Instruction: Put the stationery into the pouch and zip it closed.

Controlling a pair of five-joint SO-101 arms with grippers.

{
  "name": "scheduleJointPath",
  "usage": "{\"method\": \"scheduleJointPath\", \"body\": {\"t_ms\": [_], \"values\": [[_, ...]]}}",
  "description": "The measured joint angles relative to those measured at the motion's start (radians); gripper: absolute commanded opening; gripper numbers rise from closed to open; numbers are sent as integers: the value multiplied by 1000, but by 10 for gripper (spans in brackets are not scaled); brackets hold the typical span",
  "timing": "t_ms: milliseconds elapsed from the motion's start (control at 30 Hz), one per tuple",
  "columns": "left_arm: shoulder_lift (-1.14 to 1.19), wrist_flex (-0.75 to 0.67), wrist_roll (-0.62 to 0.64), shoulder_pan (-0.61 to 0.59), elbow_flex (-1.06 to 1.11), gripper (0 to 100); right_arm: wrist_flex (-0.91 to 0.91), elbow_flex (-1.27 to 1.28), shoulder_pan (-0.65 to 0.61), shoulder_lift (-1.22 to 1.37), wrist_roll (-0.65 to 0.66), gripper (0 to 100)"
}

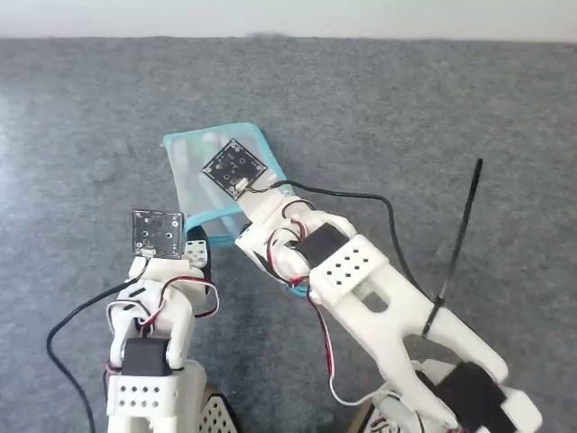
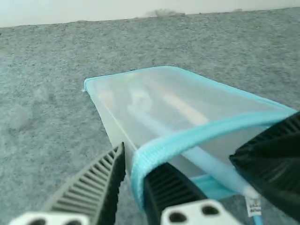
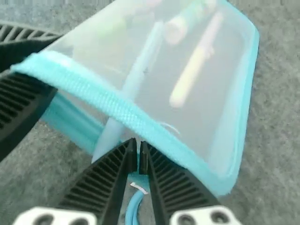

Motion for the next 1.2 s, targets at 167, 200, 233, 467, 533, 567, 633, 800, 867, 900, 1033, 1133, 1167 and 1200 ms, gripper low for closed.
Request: {"method": "scheduleJointPath", "body": {"t_ms": [167, 200, 233, 467, 533, 567, 633, 800, 867, 900, 1033, 1133, 1167, 1200], "values": [[0, 0, 0, 0, 0, 12, 94, 41, 2, -224, 0, 35], [0, 0, 0, 0, 0, 12, 98, 69, -8, -272, 0, 35], [0, 0, 0, 0, 0, 12, 98, 94, -17, -310, 0, 36], [0, 0, 0, 0, 0, 12, 78, 117, -84, -348, 0, 37], [0, 0, 0, 0, 0, 12, 57, 117, -114, -311, 0, 37], [0, 0, 0, 0, 0, 12, 44, 117, -117, -288, 0, 37], [-2, 0, 0, 0, 0, 12, 18, 117, -120, -235, 0, 37], [-11, 0, 0, 0, 0, 12, -51, 115, -115, -107, 0, 37], [-11, 0, 0, 0, 0, 12, -57, 104, -84, -60, 2, 37], [-11, 0, 0, 0, 2, 12, -57, 86, -63, -38, -3, 35], [-11, -3, 3, 3, 2, 12, -60, 29, 29, 31, -60, 32], [-11, -8, 2, 3, 2, 12, -60, 25, 71, 49, -74, 3], [-11, -8, 2, 3, 2, 12, -60, 23, 74, 49, -72, 9], [-11, -8, 2, 3, 2, 12, -58, 23, 77, 48, -72, 13]]}}
